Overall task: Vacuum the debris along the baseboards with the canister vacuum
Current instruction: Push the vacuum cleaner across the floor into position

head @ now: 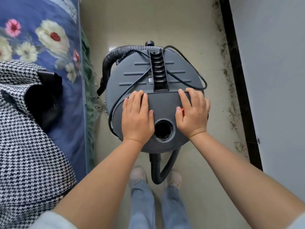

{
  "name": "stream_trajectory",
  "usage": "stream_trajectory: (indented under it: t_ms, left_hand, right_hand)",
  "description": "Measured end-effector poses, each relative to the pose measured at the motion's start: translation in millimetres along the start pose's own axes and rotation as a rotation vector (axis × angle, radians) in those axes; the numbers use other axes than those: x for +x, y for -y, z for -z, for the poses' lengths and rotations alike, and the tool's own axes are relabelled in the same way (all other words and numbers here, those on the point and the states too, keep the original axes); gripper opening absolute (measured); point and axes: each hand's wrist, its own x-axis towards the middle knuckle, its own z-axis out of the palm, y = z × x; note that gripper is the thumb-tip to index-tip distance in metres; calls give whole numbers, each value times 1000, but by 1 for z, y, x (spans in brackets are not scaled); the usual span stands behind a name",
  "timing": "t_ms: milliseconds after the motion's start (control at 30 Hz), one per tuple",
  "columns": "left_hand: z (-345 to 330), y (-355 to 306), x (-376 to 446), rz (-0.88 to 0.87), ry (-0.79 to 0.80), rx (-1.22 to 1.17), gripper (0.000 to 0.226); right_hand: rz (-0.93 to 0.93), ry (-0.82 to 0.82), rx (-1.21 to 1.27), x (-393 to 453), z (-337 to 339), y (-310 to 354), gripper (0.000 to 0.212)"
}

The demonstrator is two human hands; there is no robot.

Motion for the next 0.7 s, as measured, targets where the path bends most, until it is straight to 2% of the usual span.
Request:
stream_trajectory:
  t_ms: [267, 400, 500, 600, 700]
  left_hand:
    - [18, -9, -13, 53, 202, 19, 50]
    - [25, -9, -8, 86, 315, -11, 63]
    - [32, -10, -9, 141, 364, -107, 76]
    - [37, -12, -7, 253, 309, -90, 72]
    - [33, -14, 0, 408, 256, -61, 81]
  right_hand:
    - [-59, 86, 35, -15, 10, 3, 46]
    - [-88, 187, 59, -9, 21, 4, 50]
    - [-137, 353, 119, 2, 38, 2, 65]
    - [-47, 562, 168, 19, 58, -10, 77]
    - [51, 677, 204, 48, 67, -23, 61]
